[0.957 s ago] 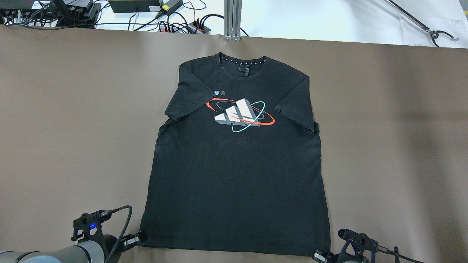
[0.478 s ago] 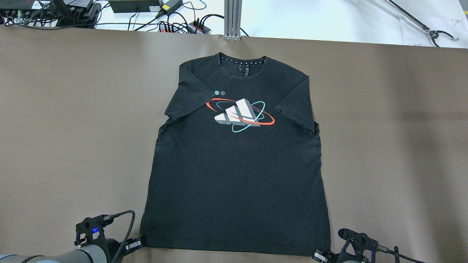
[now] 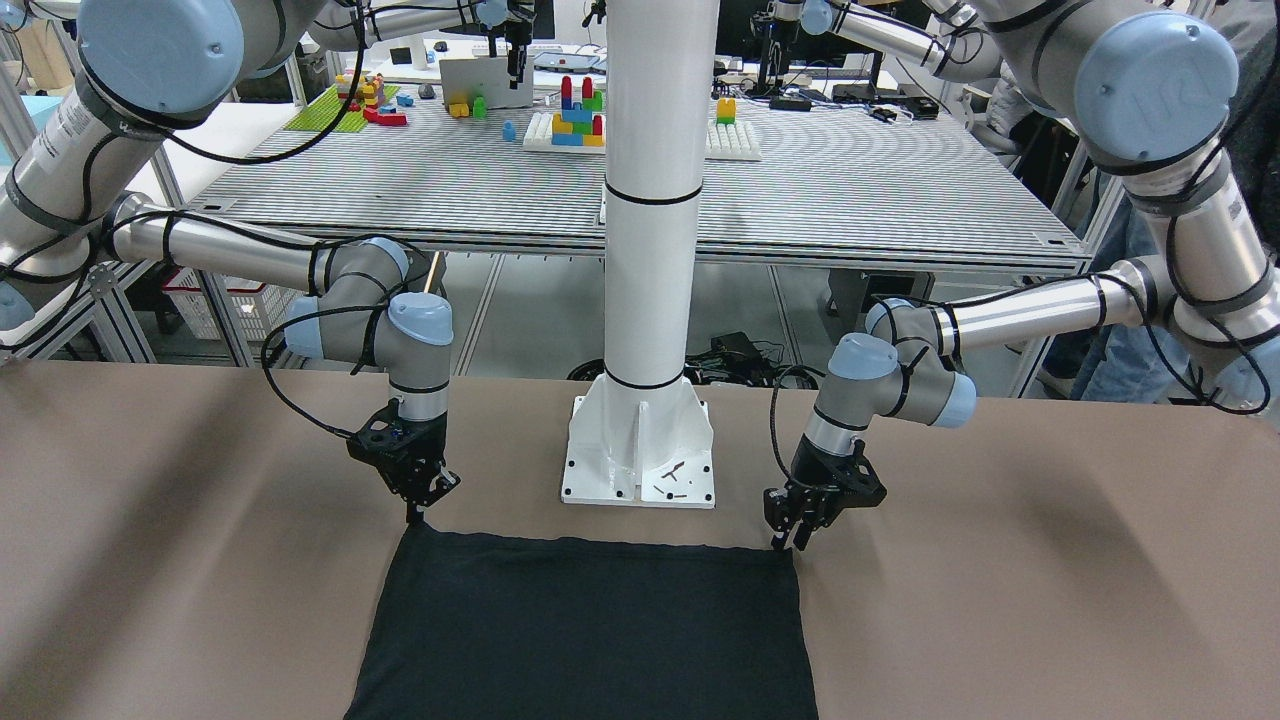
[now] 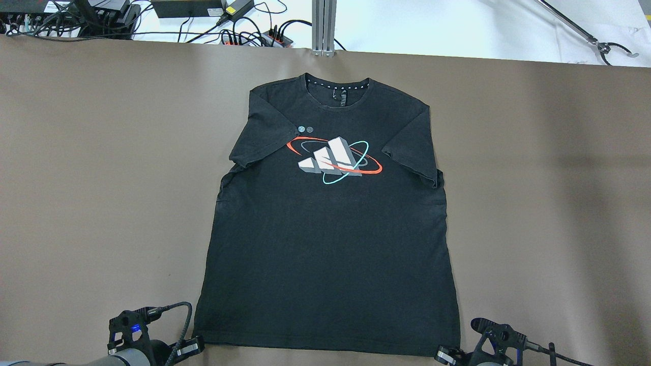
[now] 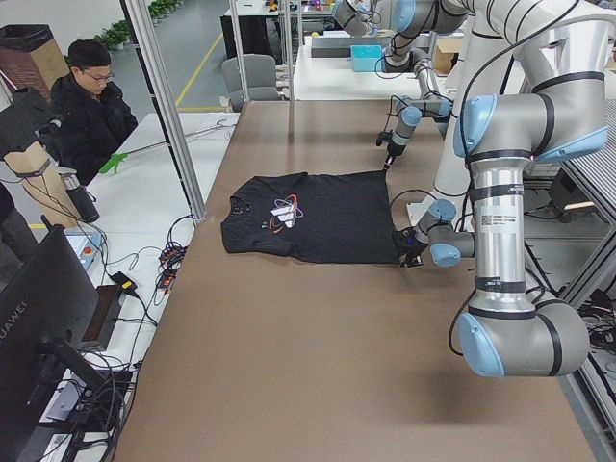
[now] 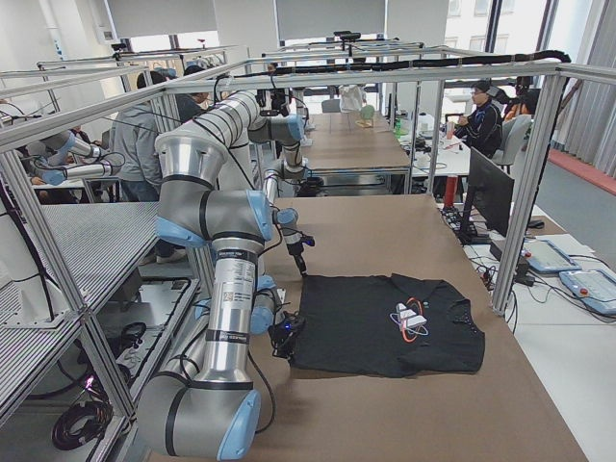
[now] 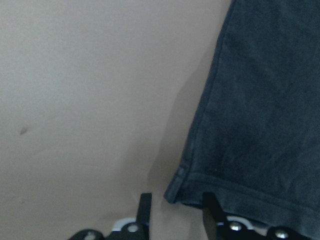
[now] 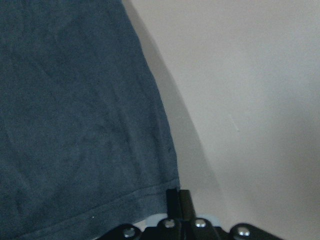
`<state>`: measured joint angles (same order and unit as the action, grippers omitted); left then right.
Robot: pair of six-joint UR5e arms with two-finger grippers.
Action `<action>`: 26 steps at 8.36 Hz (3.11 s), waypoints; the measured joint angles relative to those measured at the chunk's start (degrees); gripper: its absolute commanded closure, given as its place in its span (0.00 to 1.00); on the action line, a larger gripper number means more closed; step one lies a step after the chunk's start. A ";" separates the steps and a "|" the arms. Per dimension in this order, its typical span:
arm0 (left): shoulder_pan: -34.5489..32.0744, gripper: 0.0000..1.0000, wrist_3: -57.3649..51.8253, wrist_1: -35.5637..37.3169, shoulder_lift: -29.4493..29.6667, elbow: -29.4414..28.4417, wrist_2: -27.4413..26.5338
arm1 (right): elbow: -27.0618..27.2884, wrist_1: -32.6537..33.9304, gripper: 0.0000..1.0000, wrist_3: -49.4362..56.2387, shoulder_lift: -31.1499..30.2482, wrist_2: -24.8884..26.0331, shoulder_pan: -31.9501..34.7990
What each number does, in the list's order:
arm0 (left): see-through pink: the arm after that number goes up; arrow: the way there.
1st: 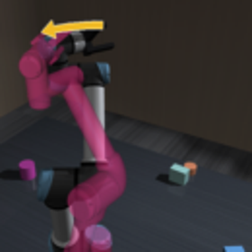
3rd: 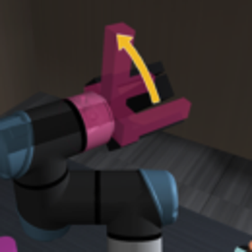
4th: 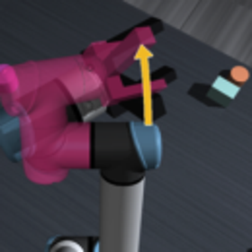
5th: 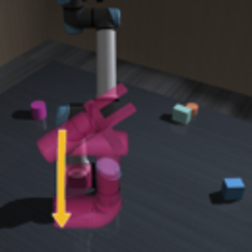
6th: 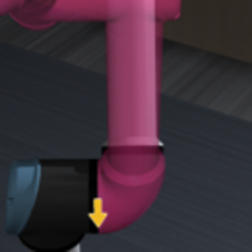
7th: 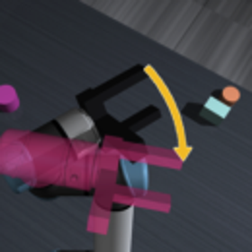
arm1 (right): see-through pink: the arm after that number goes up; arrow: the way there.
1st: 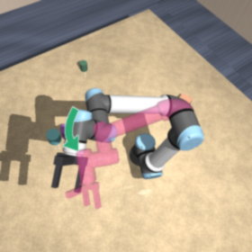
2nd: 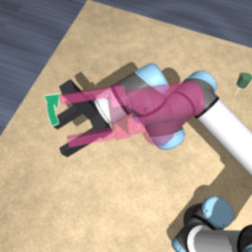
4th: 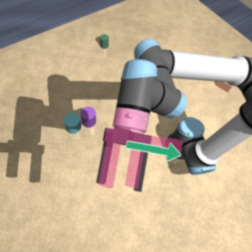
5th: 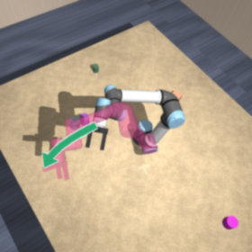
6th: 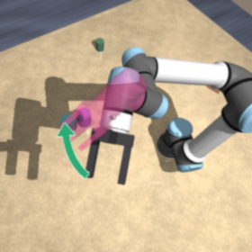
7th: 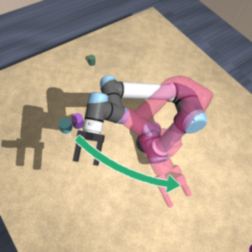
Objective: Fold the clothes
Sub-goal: 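Grasp both bottom hem corners with the left and right grippers, then lift the hem with both grippers and carry it toward the collar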
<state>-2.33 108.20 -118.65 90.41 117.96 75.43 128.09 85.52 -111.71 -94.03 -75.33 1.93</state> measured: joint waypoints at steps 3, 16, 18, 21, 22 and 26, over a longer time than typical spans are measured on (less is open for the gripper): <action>0.09 1.00 -0.05 0.00 -0.16 0.40 0.06 | -0.03 0.00 1.00 0.00 -0.02 0.00 0.00; -0.02 1.00 -0.18 0.13 -3.74 10.73 0.52 | 11.26 0.00 1.00 0.24 -3.98 -4.51 0.35; -2.38 1.00 -0.89 0.21 -4.10 12.88 2.23 | 12.64 0.06 1.00 3.07 -3.48 -7.37 2.59; -17.72 1.00 -10.00 4.24 4.24 8.19 14.79 | 5.36 1.75 1.00 14.62 6.66 -18.82 17.65; -23.02 1.00 -13.53 8.14 9.11 5.68 18.68 | 2.31 2.69 1.00 18.90 9.67 -22.58 23.18; -39.44 1.00 -23.41 15.92 21.63 -4.95 28.64 | -8.00 5.78 1.00 37.50 17.97 -33.63 43.82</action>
<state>-41.77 84.78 -102.73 112.05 113.01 104.07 120.10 91.30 -74.21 -76.06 -108.96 45.75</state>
